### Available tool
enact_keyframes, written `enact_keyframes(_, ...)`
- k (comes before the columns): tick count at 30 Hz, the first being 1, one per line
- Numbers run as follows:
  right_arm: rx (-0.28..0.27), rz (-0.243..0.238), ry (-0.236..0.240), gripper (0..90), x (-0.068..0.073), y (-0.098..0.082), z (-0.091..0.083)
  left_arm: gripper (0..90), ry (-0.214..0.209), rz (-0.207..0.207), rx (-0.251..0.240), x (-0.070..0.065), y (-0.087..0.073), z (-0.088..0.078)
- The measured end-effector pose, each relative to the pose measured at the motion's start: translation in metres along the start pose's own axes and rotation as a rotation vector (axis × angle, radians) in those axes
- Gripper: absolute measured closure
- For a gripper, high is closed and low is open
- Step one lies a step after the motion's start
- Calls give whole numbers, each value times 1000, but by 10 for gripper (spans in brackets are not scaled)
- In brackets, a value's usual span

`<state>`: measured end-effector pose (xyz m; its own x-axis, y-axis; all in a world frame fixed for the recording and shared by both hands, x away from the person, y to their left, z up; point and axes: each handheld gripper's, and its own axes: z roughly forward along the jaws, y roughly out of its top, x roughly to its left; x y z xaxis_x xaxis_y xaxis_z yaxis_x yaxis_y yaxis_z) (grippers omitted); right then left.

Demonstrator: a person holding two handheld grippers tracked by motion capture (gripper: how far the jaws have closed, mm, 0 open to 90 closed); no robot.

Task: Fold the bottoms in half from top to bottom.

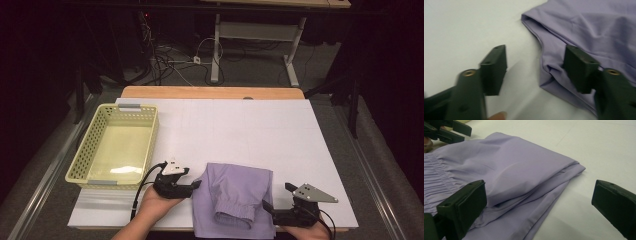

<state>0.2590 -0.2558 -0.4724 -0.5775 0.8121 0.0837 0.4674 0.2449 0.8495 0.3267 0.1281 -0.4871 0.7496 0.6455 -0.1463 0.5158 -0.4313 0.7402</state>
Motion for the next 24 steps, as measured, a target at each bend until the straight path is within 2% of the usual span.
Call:
enact_keyframes(2,6,-3,-3,8,0,-1,2,501,7,20,39,-2,1,3)
enact_keyframes(7,24,-8,-18,35,1,-1,6,691,3,62,47,-6,1,4)
enact_keyframes(10,28,-15,-37,78,2,3,7,758,-12,74,51,-6,1,4)
enact_keyframes(12,21,5,-26,127,-1,7,8,796,-22,75,52,-6,1,5)
enact_keyframes(19,47,0,-49,262,-9,25,20,835,-41,75,51,-5,1,4)
enact_keyframes(24,69,28,-69,361,-22,35,39,836,-38,77,51,-6,1,4)
